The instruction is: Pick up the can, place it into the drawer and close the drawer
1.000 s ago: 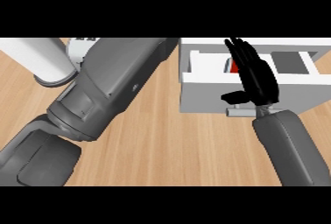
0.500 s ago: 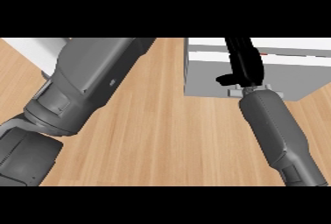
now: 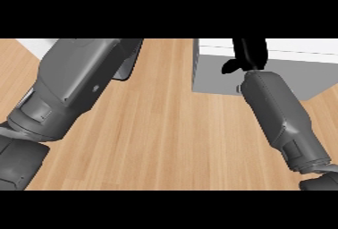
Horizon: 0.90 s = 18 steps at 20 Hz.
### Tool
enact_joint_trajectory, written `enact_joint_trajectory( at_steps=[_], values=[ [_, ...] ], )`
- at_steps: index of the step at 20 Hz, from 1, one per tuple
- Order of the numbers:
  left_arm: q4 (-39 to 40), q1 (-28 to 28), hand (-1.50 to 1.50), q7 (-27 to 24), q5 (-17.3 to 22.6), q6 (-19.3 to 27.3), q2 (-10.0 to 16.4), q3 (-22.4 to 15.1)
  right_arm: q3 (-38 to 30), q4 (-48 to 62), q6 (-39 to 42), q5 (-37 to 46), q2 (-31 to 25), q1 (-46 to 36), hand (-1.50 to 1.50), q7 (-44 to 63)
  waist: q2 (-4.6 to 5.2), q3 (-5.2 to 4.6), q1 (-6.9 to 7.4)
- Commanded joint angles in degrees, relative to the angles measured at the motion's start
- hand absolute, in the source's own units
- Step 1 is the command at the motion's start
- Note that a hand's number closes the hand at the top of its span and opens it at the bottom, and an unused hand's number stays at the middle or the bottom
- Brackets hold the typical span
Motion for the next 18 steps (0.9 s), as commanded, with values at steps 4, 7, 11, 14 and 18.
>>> enact_joint_trajectory(
  at_steps=[4,7,11,14,18],
  values=[
    [-6.5,3.2,-1.5,2.8,-0.7,-0.9,2.9,-0.8,-2.6,7.7,-2.5,0.3,-1.2,-8.9,-1.5,0.1,0.17,-0.03,1.72],
    [-8.4,4.4,-1.5,4.0,-0.8,-1.9,5.2,-0.8,-3.8,9.0,-3.0,-1.0,-0.9,-9.8,-1.5,-2.1,0.44,0.02,1.71],
    [-12.2,7.7,-1.5,4.8,-0.4,-1.7,4.2,-1.4,-6.2,9.7,-2.9,-3.2,-0.4,-11.6,-1.5,-3.1,0.57,0.06,2.76],
    [-14.4,11.0,-1.5,4.6,-0.5,-2.1,6.7,-1.3,-8.8,7.9,-1.2,-7.1,0.9,-12.4,-1.5,-7.2,0.01,0.04,2.13],
    [-20.1,13.0,-1.5,6.8,-0.5,-1.3,7.0,-1.9,-10.5,9.2,-2.2,-8.4,-0.3,-11.2,-1.5,-11.0,0.05,0.06,2.45]
  ],
)
